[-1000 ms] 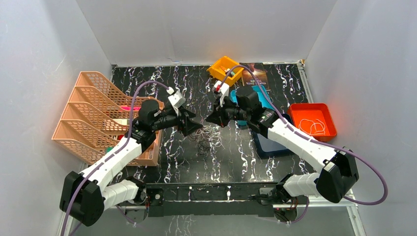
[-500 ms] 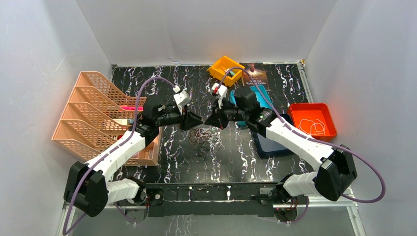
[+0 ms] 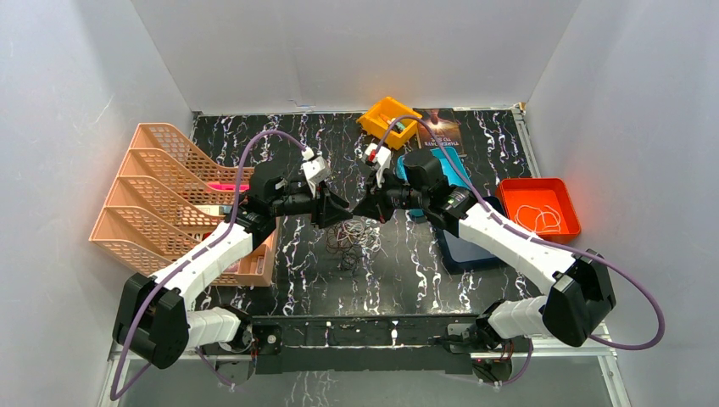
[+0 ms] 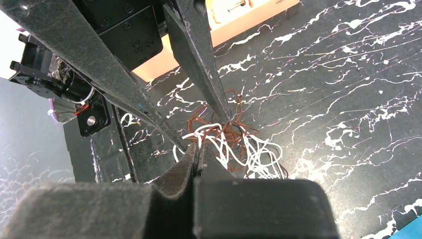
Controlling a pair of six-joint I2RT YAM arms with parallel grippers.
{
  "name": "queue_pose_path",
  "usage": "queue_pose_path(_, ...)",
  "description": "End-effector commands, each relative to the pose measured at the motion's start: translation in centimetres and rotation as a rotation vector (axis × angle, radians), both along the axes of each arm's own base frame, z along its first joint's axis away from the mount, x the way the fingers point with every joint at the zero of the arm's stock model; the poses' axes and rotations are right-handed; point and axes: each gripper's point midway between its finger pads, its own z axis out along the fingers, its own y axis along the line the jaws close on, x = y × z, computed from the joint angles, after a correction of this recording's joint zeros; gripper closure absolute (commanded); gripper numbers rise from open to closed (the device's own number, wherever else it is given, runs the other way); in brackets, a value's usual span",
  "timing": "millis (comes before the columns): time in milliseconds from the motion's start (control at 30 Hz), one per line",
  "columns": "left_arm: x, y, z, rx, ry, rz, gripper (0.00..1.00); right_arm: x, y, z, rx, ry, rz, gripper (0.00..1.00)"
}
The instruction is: Untangle the cables
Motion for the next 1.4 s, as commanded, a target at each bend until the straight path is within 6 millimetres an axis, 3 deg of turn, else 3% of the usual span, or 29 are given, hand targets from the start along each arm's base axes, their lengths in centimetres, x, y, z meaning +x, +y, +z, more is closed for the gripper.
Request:
queue_pose_path(0, -0.6, -0.4, 2.0, -0.038, -0.063, -0.052, 0.63, 0.5, 0.7, 3.3, 0.067, -0.079, 0.016, 1.00)
queue_pose_path(367, -0.5, -0.6, 1.6, -0.034, -0.036, -0.063, 0.78, 0.2, 0.7, 3.4, 0.074, -0.076, 0.020, 1.00)
queue_pose_path(600, -0.3, -0.5, 1.3, -0.023, -0.026, -0.045, 1.00, 0.3, 0.6, 3.4, 0.072, -0.079, 0.011, 1.00)
queue_pose_path(700, 0.0, -0.4, 1.3, -0.014, -0.027, -0.030, 1.00, 0.4, 0.3, 3.1, 0.059, -0.081, -0.005, 1.00)
queue_pose_path(900, 0.3, -0.2, 2.0, -0.010, -0.047, -0.009, 1.00, 0.6, -0.6, 1.5, 0.017, -0.080, -0.042, 0.81)
queue_pose_path(1000, 0.4, -0.1, 2.2, -0.009, -0.052, 0.000, 1.00, 0.6, -0.8, 0.8, 0.003, -0.072, -0.049, 0.59)
queue_pose_path(1067, 0.4, 0.0, 2.3, -0.006, -0.058, 0.007, 1.00, 0.5, -1.1, 0.6, -0.004, -0.072, -0.057, 0.51)
queue_pose_path(1367, 0.5, 0.2, 2.5, -0.001, -0.075, 0.020, 1.00, 0.1, -2.1, 1.8, 0.037, -0.122, -0.091, 0.35)
